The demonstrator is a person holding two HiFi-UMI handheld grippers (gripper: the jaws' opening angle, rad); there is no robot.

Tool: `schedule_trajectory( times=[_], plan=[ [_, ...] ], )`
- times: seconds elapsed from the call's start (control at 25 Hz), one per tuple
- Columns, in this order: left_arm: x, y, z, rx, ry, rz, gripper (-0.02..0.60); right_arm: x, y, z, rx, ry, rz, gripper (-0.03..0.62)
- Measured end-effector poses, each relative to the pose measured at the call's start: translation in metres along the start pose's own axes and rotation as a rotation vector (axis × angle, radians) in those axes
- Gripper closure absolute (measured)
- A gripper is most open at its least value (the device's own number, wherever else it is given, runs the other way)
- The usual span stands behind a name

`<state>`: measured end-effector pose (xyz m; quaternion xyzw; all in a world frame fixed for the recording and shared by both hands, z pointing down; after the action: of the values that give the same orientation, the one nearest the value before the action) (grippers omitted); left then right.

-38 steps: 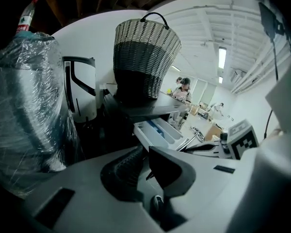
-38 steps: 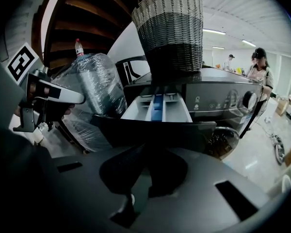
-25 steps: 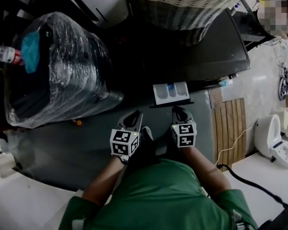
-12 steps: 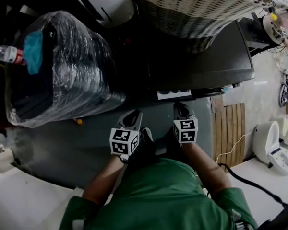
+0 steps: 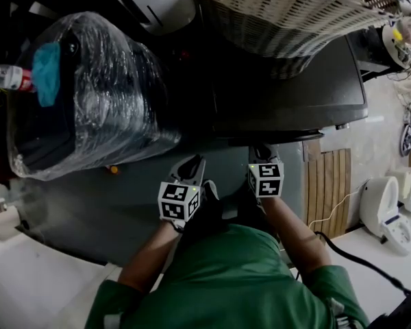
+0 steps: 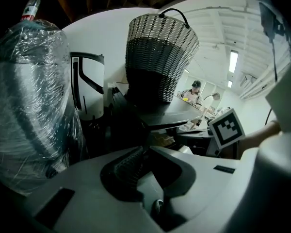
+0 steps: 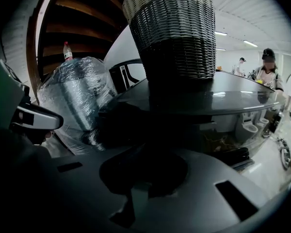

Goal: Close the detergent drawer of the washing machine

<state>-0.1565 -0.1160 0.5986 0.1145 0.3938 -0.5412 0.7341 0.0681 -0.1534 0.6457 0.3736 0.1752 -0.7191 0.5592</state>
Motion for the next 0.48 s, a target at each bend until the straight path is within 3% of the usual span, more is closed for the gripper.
schedule_trajectory(
  times=[0.24,0.48],
  plan=[
    [0.004,-0.008,0.002,0.014,-0.004,-0.007,0.528,0.002,0.000,0.010,0.006,-0.039,0.038,0.572],
    [0.010,-0.011,0.003,0.010,0.002,-0.001,0.528,0.001,0.001,0.014,0.003,-0.046,0.010,0.572]
  ],
)
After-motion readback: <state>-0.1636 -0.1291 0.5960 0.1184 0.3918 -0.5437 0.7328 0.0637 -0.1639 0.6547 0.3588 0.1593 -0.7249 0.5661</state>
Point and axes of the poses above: the fingertips, and each gripper's own axes: z forward along the fingers, y to its right, x out of its top, the point moved 8 cm from there along -z, backward along the fingers, and after that the axes turned 2 degrees about x, right-handed, at the moved point
